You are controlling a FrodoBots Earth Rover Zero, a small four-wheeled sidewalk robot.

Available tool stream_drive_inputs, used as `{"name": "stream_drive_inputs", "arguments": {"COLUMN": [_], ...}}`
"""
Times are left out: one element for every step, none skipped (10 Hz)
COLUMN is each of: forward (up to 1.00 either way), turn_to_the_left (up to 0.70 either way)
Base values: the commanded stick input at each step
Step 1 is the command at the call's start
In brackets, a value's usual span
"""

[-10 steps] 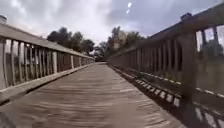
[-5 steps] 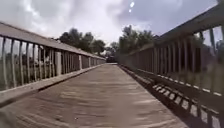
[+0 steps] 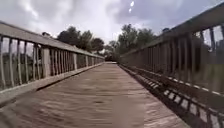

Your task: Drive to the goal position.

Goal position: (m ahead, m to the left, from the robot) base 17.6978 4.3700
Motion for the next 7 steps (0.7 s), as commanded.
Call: {"name": "stream_drive_inputs", "arguments": {"forward": [0.85,0.85,0.85,0.85,0.85,0.85,0.85], "turn_to_the_left": [0.0,-0.03,-0.24,-0.3,-0.25,-0.04,0.0]}}
